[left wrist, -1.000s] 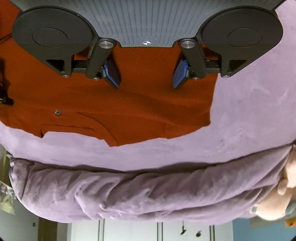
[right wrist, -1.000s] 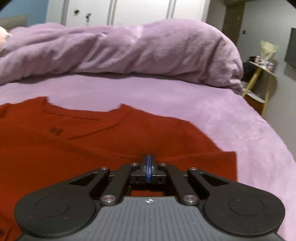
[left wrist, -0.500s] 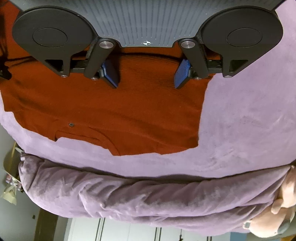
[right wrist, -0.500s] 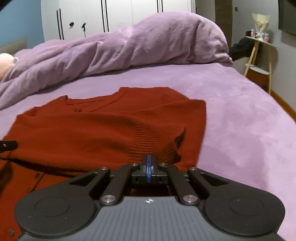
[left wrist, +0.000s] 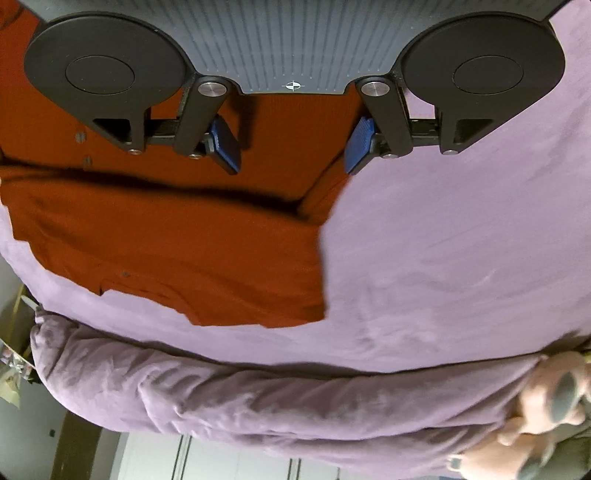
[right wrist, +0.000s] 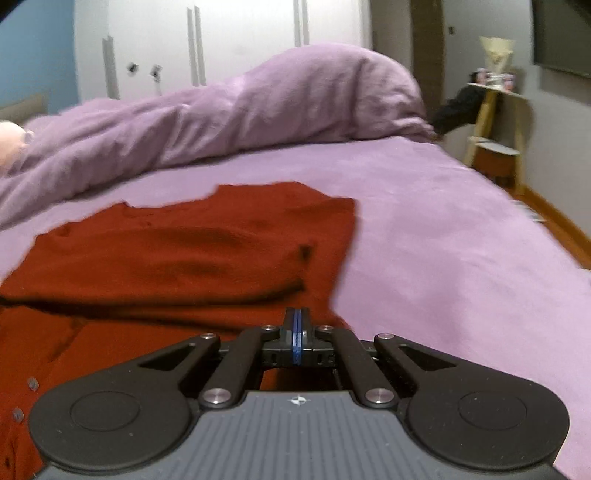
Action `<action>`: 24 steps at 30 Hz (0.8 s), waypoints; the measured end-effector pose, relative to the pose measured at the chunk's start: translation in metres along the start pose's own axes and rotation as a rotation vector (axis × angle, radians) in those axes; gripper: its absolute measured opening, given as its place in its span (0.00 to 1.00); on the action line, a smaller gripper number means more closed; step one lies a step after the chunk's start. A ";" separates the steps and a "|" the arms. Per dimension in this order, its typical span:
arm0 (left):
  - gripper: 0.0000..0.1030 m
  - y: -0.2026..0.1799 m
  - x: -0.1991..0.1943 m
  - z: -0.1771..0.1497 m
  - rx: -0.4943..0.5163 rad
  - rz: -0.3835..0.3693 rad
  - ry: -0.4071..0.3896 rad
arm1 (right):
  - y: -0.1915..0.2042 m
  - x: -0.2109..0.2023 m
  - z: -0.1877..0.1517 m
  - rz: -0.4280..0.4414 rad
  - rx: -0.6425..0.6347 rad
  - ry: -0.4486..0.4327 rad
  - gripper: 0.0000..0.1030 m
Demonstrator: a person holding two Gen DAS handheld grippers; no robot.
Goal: Fold small clothes
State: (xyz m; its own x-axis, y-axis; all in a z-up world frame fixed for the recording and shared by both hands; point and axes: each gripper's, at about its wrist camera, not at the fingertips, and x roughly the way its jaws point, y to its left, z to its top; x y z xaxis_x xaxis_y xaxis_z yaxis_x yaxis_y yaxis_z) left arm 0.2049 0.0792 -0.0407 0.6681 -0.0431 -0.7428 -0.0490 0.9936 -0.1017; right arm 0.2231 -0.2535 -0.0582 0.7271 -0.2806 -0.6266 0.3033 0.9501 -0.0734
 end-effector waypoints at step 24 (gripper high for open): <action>0.30 0.067 -0.085 -0.105 -0.140 -0.114 0.203 | -0.052 -0.137 -0.091 0.211 0.282 0.430 0.08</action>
State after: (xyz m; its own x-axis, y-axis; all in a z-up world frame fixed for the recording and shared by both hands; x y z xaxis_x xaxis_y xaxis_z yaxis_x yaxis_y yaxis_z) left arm 0.0664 0.1389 -0.0538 0.5135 -0.1883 -0.8372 -0.0931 0.9576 -0.2725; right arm 0.0514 -0.2520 -0.0395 0.4915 0.0493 -0.8695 0.3740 0.8897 0.2619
